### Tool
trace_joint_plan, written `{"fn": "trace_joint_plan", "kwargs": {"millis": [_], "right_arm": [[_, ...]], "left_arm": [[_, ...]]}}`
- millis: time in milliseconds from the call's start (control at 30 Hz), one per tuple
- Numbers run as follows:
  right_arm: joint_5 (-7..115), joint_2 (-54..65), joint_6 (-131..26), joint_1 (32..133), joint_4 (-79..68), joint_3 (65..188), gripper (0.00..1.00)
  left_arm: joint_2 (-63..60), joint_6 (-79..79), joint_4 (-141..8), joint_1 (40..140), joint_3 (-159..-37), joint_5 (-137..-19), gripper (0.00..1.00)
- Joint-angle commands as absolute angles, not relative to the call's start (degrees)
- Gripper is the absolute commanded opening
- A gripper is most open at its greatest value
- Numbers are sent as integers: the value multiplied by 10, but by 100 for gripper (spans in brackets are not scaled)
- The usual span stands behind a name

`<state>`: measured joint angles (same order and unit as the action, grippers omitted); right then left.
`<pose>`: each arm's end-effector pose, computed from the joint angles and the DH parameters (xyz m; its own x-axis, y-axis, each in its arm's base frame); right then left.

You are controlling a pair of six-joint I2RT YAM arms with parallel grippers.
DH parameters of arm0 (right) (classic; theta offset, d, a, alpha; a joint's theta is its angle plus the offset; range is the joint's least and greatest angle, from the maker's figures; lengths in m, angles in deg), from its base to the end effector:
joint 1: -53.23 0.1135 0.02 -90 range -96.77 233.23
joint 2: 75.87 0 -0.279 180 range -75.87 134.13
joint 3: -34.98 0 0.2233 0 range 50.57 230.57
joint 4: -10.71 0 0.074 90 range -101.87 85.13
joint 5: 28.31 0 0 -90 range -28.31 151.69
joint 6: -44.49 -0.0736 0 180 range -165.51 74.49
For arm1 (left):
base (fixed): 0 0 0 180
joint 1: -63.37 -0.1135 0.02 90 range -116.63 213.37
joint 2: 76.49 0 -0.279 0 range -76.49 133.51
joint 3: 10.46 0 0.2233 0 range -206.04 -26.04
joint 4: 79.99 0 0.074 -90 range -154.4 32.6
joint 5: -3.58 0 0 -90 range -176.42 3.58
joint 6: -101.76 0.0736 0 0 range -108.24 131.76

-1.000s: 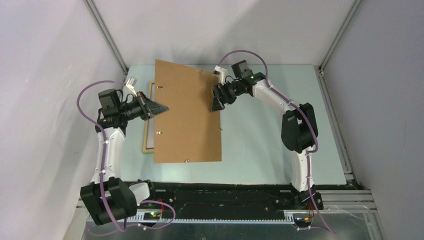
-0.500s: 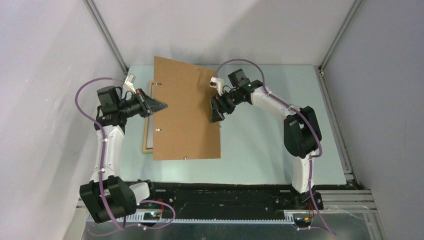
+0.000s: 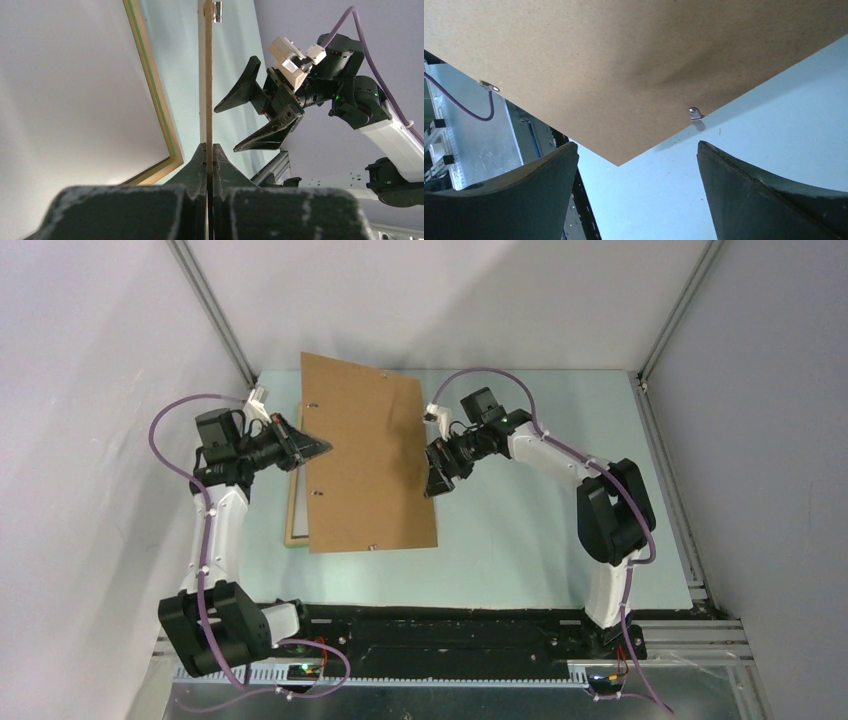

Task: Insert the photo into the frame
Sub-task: Adjust the photo frame item.

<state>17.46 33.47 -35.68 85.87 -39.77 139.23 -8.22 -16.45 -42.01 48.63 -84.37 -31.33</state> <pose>0.3146 0.2625 0.2524 -0.5617 -0.5050 -0.6553 -0.8266 0.3090 0.4704 0.2446 0.0019 0.3325 -0.7038 -0.4649 -0.5372 0.2176 0.5787 -0.7860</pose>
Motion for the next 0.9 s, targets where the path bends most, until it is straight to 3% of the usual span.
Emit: {"fn": "trace_joint_plan", "kwargs": {"millis": [0, 300, 867], "right_arm": [[164, 306, -365, 866, -372, 1388, 92], [215, 338, -374, 866, -369, 1419, 92], [196, 353, -367, 877, -381, 1426, 92]], "left_arm": [[-87, -196, -471, 490, -873, -291, 0], [-98, -209, -481, 489, -866, -275, 0], [-97, -222, -496, 489, -864, -275, 0]]}}
